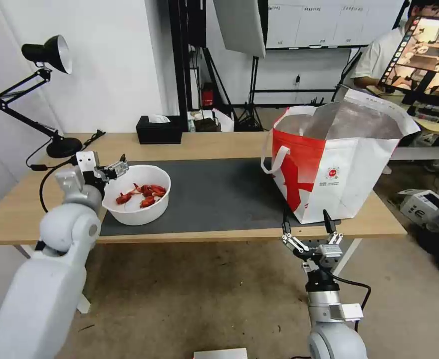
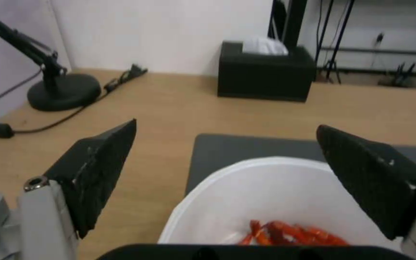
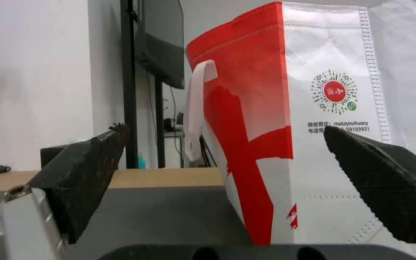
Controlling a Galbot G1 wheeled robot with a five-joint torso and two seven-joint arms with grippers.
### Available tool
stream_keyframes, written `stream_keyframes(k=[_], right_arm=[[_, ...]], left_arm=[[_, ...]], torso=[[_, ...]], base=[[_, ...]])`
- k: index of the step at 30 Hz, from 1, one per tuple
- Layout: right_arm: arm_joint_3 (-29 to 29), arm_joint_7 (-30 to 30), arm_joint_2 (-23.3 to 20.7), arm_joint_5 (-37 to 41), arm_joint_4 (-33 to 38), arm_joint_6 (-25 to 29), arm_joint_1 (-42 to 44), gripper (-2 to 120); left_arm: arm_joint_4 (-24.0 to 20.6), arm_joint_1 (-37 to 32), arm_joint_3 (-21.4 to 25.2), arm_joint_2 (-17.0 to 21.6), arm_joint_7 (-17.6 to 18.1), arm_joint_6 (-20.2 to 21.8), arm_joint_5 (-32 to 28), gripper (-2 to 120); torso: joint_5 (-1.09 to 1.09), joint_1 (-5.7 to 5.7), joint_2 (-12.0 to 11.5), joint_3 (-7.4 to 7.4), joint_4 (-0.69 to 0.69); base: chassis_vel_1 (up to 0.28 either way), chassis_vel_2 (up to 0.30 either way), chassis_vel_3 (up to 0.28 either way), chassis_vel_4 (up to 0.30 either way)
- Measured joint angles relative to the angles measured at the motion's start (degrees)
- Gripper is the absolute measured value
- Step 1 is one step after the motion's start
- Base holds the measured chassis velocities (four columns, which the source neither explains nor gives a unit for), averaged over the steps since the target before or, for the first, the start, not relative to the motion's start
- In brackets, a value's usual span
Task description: Pick up the trash from the table and place it into the takeout bag.
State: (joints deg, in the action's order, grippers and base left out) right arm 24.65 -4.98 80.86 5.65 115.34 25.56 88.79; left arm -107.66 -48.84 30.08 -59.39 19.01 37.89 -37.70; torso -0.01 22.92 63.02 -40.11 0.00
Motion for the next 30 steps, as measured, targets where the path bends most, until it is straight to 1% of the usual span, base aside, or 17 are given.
stream_keyframes(k=[3, 4, 6, 7, 10, 15, 30], right_arm=[[-0.2, 0.0, 0.3, -0.5, 0.0, 0.0, 0.1, 100], [-0.2, 0.0, 0.3, -0.5, 0.0, 0.0, 0.1, 100], [-0.4, 0.0, 0.6, -0.8, 0.0, 0.0, 0.1, 100], [-0.4, 0.0, 0.6, -0.8, 0.0, 0.0, 0.1, 100], [-0.5, 0.0, 0.8, -1.3, -0.2, 0.0, 0.0, 100], [-0.6, -0.1, 0.9, -1.3, -0.3, 0.0, -0.2, 100], [-0.8, -0.3, 1.3, -1.4, -0.8, -0.1, -0.6, 100]], left_arm=[[1.7, 1.4, 0.7, 1.8, -1.2, 4.2, -3.9, 100], [1.7, 1.4, 0.7, 1.8, -1.2, 4.2, -3.9, 100], [2.5, 1.8, 1.2, 2.8, -2.0, 4.9, -6.6, 100], [2.5, 1.8, 1.2, 2.8, -2.0, 4.9, -6.6, 100], [3.5, 1.6, 1.5, 3.9, -3.5, 5.0, -7.5, 100], [4.7, 0.8, 1.7, 4.6, -4.1, 4.8, -7.5, 100], [7.4, 0.3, -0.3, 4.4, -4.3, 4.4, -7.1, 100]], torso=[[0.00, 0.00, 0.0, 0.00, 0.00], [0.00, 0.00, 0.0, 0.00, 0.00], [0.01, 0.00, 0.0, 0.00, 0.00], [0.01, 0.00, 0.0, 0.00, 0.00], [0.00, 0.00, 0.0, 0.01, 0.00], [0.00, 0.00, 0.0, 0.00, 0.00], [0.00, 0.00, 0.0, 0.00, 0.00]], base=[[0.000, 0.000, 0.000, 0.000], [0.000, 0.000, 0.000, 0.000], [0.000, 0.000, 0.000, 0.000], [0.000, 0.000, 0.000, 0.000], [0.000, 0.000, 0.000, 0.000], [0.000, 0.000, 0.000, 0.000], [0.000, 0.000, 0.000, 0.000]])
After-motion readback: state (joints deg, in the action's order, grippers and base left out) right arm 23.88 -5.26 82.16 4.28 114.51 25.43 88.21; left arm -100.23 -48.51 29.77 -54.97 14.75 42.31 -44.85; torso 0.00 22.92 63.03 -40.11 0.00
